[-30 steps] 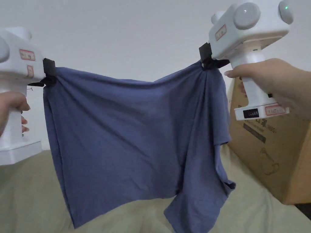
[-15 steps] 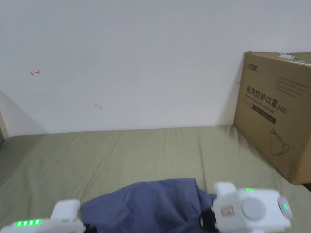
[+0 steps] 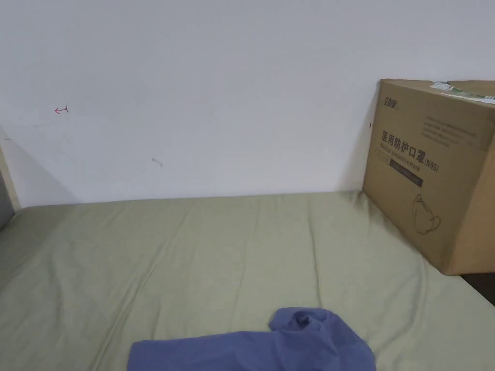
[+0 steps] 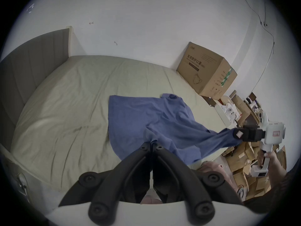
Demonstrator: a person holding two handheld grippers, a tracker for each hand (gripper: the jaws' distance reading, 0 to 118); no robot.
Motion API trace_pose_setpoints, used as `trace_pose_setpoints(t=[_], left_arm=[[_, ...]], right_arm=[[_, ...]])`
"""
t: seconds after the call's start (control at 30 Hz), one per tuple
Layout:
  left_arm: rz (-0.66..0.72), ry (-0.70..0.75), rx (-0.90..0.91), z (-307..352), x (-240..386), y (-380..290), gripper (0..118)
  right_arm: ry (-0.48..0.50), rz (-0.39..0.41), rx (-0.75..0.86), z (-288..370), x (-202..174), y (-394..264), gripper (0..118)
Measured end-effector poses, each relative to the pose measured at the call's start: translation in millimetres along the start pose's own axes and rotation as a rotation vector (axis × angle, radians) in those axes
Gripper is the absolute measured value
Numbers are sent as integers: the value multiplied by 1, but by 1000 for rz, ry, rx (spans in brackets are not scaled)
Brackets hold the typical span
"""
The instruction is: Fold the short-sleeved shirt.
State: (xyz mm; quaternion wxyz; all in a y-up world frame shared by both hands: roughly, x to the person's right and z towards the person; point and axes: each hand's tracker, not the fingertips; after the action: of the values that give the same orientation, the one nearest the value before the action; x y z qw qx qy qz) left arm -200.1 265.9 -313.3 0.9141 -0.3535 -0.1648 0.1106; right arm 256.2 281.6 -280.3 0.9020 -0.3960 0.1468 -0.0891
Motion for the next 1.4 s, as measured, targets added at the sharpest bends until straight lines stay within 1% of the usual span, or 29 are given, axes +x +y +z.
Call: trace_pose_setpoints(t=[0.07, 0.17, 0.2, 0.23, 0.27, 0.3, 0.33, 0.37, 0.43, 0.47, 0.6, 0.67, 0.73, 0.77, 0.8, 0.87, 0.9, 0.93, 0.97, 1.0, 1.03, 1.1, 1.17, 1.27, 1.3, 1.33, 1.37, 1.4], left_arm=[[18, 35, -32, -10, -5, 3, 0], [82, 64, -133, -54, -22, -4, 0], [108, 62, -163, -75, -28, -9, 1], [143, 58, -185, -90, -32, -14, 3], [171, 60, -213, -104, -37, -18, 14], [219, 43, -232, -115, -44, -22, 40], [264, 30, -245, -121, -49, -25, 87], [298, 12, -255, -125, -49, -28, 104], [357, 3, -218, -121, -52, -31, 103], [375, 1, -192, -115, -53, -31, 103], [397, 3, -150, -82, -47, -22, 103], [353, 19, -82, -59, -38, -12, 103], [260, 50, 32, -32, -24, -3, 102], [209, 80, 101, -16, -14, 1, 97], [146, 119, 173, -2, -5, 3, 85], [32, 166, 267, 16, 10, 2, 16], [-26, 199, 288, 20, 17, 2, 0], [-62, 238, 325, 25, 24, 0, 0], [-85, 236, 328, 26, 27, 0, 0], [-96, 162, 313, 26, 28, 2, 0], [-94, 142, 288, 21, 27, 5, 0], [-95, 159, 266, 11, 29, 18, 0], [-88, 131, 262, -6, 18, 41, 0], [6, 81, 169, -62, -24, 92, 0], [21, 86, 93, -94, -44, 110, 2], [25, 96, -17, -129, -65, 127, 27], [28, 91, -68, -150, -77, 134, 57], [33, 111, -114, -180, -93, 140, 84]], right_arm=[[6, -41, -41, -10, 6, 1, 15], [-4, -152, -116, -61, 23, 3, 15], [-23, -190, -160, -88, 31, 4, 15], [-67, -209, -216, -111, 37, 4, 16], [-98, -224, -255, -129, 42, 3, 23], [-117, -246, -290, -144, 47, 2, 41], [-114, -298, -273, -149, 51, 0, 76], [-96, -348, -269, -153, 54, -1, 89], [-29, -430, -272, -147, 56, 0, 90], [-6, -442, -258, -143, 55, 2, 90], [-22, -412, -140, -102, 42, 11, 90], [-12, -417, -38, -76, 31, 16, 90], [10, -421, 100, -48, 19, 20, 89], [34, -408, 157, -34, 12, 21, 86], [72, -352, 223, -20, 3, 22, 78], [53, -204, 326, -3, -20, 23, 17], [-72, -110, 352, 2, -32, 24, 7], [-124, -49, 383, 5, -43, 24, 7], [-87, -24, 383, 6, -45, 25, 7], [-43, 0, 375, 6, -48, 26, 7], [-37, 6, 356, 4, -52, 29, 7], [-42, 11, 345, -5, -55, 33, 7], [-31, 10, 338, -13, -54, 37, 7], [-30, 10, 305, -33, -47, 47, 7], [-24, 3, 293, -39, -44, 49, 7], [-8, -16, 273, -48, -36, 52, 7], [-3, -27, 258, -53, -34, 54, 7], [-2, -42, 241, -60, -30, 55, 7]])
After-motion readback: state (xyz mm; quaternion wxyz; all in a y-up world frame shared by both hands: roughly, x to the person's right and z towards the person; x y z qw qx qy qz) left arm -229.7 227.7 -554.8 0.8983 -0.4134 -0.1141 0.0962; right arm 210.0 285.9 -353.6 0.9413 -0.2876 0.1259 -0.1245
